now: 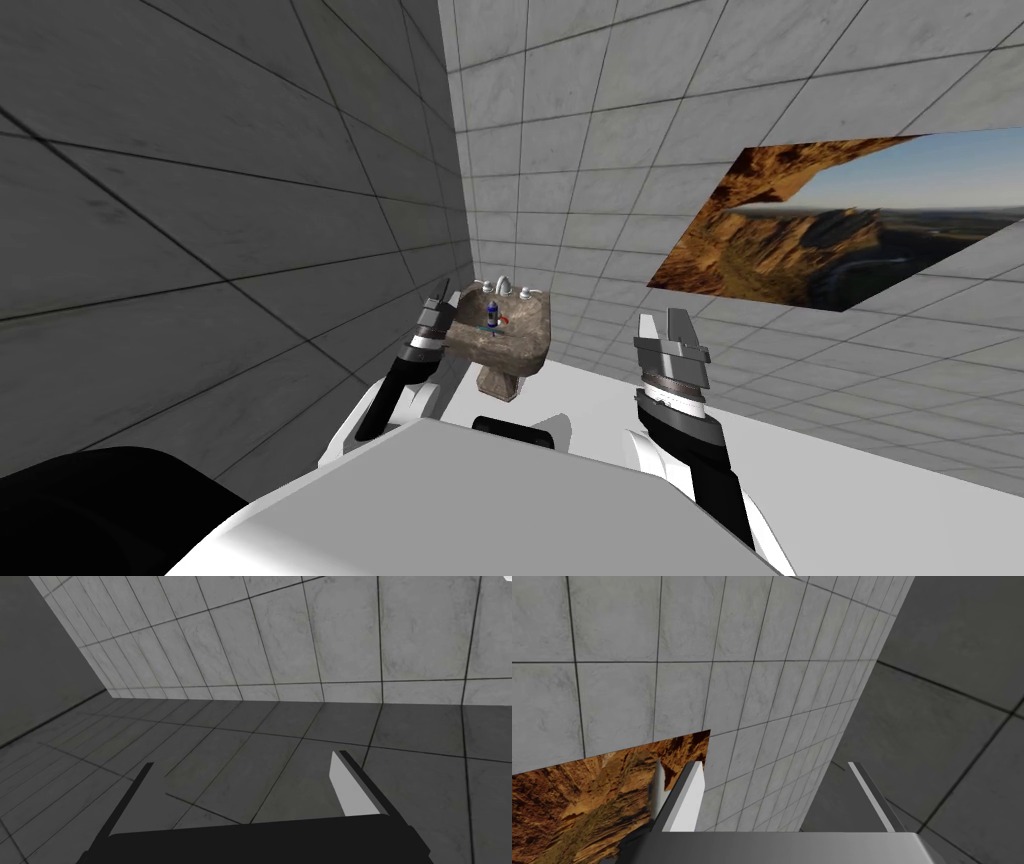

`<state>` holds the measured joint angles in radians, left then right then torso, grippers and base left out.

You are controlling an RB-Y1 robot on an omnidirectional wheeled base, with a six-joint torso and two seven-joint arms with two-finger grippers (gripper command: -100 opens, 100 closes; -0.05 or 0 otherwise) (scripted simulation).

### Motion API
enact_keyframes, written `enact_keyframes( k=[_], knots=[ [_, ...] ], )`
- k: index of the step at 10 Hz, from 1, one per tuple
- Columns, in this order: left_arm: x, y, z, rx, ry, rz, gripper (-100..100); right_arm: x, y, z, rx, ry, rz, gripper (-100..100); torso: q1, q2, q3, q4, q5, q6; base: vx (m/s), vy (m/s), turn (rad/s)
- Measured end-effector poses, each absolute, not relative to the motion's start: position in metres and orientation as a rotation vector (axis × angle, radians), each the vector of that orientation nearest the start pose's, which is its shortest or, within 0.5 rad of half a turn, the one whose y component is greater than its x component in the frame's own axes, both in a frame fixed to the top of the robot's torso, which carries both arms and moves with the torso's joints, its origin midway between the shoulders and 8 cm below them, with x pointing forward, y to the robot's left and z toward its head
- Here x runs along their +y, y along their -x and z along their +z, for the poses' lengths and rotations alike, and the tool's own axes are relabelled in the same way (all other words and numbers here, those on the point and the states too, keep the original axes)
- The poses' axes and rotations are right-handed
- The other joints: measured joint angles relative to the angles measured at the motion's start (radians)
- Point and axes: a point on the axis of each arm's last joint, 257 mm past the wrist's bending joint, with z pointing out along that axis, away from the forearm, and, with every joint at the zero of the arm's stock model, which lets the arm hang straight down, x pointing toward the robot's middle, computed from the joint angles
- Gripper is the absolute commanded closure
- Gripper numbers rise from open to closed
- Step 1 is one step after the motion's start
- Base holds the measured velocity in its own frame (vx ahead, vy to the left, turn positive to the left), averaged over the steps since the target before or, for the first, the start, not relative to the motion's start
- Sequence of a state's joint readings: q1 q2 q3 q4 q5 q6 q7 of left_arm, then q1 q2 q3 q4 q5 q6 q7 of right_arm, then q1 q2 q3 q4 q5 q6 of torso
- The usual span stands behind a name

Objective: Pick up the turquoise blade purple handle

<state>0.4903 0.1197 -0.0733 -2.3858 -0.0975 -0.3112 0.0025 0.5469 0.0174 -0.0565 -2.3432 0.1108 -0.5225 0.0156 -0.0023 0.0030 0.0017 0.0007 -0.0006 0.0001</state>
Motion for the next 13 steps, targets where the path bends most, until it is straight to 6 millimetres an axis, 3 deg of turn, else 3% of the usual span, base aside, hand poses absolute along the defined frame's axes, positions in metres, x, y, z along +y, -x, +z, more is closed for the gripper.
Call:
enact_keyframes(
  k=[13],
  knots=[
    [0.202,-0.396,-0.013,1.025,0.789,-1.334,-100,-0.286,-0.323,0.041,0.640,-0.551,1.152,0,0.002,-0.002,-0.001,-0.001,0.001,0.000,-0.016,-0.012,-0.049]
  ],
)
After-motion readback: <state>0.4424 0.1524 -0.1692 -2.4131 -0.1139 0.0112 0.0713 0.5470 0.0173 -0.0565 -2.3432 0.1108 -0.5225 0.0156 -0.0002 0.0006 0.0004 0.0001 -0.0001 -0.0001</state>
